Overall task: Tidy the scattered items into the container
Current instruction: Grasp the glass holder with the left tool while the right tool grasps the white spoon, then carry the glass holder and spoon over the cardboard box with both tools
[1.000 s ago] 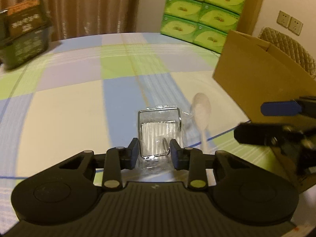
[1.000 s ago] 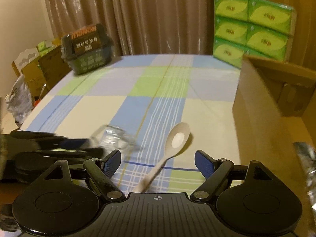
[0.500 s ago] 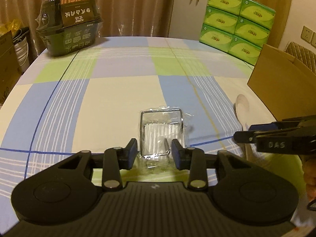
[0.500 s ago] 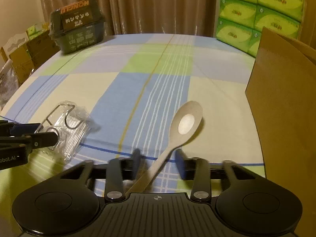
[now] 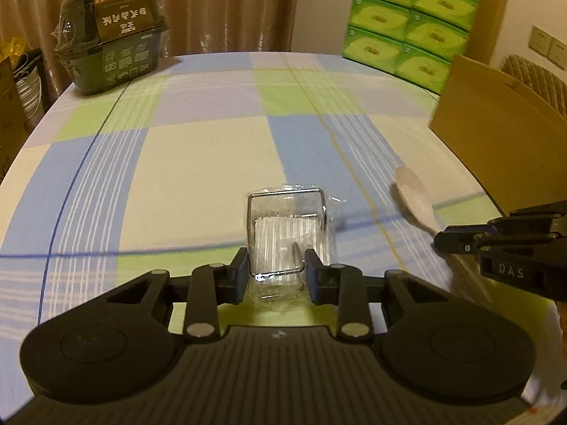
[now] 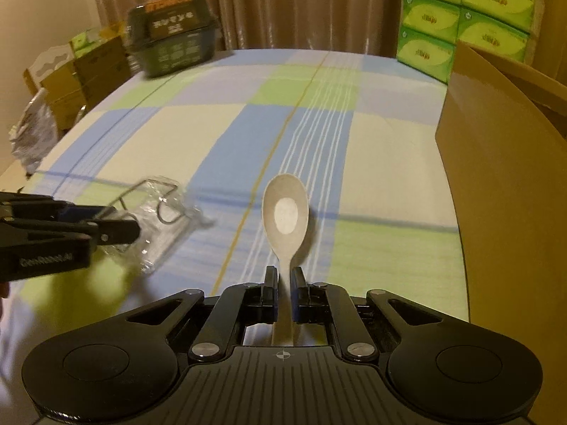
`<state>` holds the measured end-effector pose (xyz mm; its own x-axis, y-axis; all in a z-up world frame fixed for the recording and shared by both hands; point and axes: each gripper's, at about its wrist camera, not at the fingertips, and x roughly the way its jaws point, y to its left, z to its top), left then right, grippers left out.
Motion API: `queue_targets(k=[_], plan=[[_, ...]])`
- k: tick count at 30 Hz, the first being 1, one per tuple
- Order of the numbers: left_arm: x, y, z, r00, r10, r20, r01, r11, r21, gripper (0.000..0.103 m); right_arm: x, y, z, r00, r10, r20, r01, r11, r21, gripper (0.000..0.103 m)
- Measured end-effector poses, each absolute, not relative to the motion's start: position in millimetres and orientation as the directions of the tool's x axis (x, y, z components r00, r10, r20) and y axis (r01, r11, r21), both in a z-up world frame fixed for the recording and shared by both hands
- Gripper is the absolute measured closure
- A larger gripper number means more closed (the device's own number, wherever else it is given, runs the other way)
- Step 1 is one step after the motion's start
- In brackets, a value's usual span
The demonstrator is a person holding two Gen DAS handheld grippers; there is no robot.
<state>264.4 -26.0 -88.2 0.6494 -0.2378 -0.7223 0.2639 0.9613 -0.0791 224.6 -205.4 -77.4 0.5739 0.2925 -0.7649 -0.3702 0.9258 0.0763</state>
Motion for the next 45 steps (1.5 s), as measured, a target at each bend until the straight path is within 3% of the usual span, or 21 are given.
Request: queue_targets(k=[7, 16, 18, 19, 20, 27, 29, 34, 39, 40, 45], plan=[[192.3, -35.8, -80.2, 0.619, -0.261, -0.74, 0.287, 0.953, -0.096, 0.077, 152.4, -220.4, -74.2, 0.52, 0.297, -0.801, -0.393, 0.916, 0.085, 0.099], [120.7, -41.4, -77.0, 0.617, -0.257, -0.744, 0.281, 0.955, -0.097, 0.074, 106.2, -220.7, -82.1, 0.532, 0.265, -0.804, -0.458, 0.889, -0.01, 0.096], [118.7, -42.2, -77.3, 0.62, -0.251, -0.743, 0.276, 0.957, -0.093, 0.07, 109.2, -221.4, -82.1, 0.537, 0.262, -0.802, -0.452, 0.892, -0.011, 0.078], [119.1, -42.6, -77.4, 0.621, -0.251, -0.742, 0.276, 0.957, -0.092, 0.068, 109.9, -221.9, -81.9, 0.544, 0.263, -0.797, -0.45, 0.893, -0.012, 0.056], [119.6, -43.1, -77.4, 0.625, -0.245, -0.741, 0.275, 0.958, -0.084, 0.067, 110.2, -222.3, -81.7, 0.551, 0.267, -0.791, -0.449, 0.893, -0.012, 0.044], [125.5, -42.5, -82.1, 0.612, -0.229, -0.757, 0.264, 0.961, -0.078, 0.067, 125.5, -212.8, -89.5, 0.564, 0.276, -0.778, -0.489, 0.871, -0.045, 0.044], [125.7, -41.4, -82.7, 0.605, -0.241, -0.759, 0.264, 0.96, -0.095, 0.074, 130.8, -208.9, -91.0, 0.572, 0.283, -0.77, -0.498, 0.865, -0.052, 0.044], [124.5, -40.8, -81.9, 0.612, -0.238, -0.755, 0.266, 0.96, -0.087, 0.076, 140.0, -202.5, -93.2, 0.585, 0.284, -0.76, -0.5, 0.864, -0.062, 0.046], [125.4, -41.3, -81.8, 0.612, -0.242, -0.753, 0.269, 0.959, -0.09, 0.076, 135.7, -200.5, -92.8, 0.588, 0.286, -0.757, -0.493, 0.868, -0.055, 0.059], [125.3, -41.3, -81.9, 0.613, -0.243, -0.752, 0.269, 0.959, -0.091, 0.077, 134.9, -200.5, -92.4, 0.588, 0.288, -0.756, -0.49, 0.87, -0.05, 0.074], [125.0, -40.9, -81.6, 0.613, -0.243, -0.752, 0.269, 0.959, -0.09, 0.077, 131.1, -201.9, -87.3, 0.59, 0.287, -0.755, -0.477, 0.878, -0.039, 0.074]])
